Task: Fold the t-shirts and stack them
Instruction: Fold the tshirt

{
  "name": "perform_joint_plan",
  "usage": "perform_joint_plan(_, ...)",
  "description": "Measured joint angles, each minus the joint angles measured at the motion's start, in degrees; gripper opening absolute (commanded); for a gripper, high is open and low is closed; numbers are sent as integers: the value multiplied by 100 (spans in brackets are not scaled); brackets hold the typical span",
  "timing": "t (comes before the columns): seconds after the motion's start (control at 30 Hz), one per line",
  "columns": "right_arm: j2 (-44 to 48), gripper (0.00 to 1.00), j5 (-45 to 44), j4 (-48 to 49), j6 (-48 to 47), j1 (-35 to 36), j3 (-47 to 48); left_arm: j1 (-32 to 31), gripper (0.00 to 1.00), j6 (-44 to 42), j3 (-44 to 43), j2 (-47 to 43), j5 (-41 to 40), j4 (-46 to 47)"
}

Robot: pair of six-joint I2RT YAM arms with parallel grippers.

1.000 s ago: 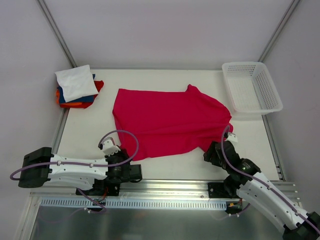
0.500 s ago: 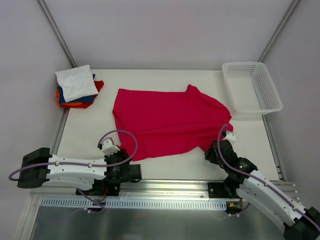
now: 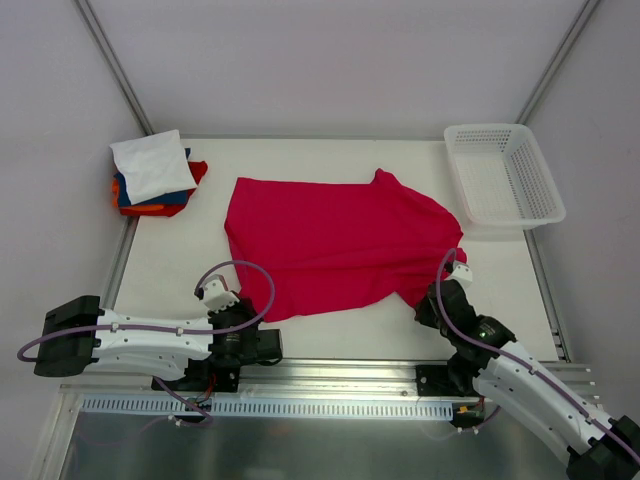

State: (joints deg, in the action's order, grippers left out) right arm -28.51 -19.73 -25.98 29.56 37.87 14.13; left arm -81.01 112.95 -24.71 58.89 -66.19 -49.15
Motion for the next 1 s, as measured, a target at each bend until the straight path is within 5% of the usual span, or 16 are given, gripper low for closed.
perform_joint_plan(0.23,271,0,-42,-284,-46,0,166,0,0,-326,-22,-205,20,-4)
perform_joint_plan(0.7,866,0,-501,-1274,-439,0,1899,0,0,-2184,-732,-2208,-11,-11)
perform_joint_plan(1.0,1034,0,-1003,-1801,-605,0,2444,57,0,-2651,-754,-3005,-26,-138)
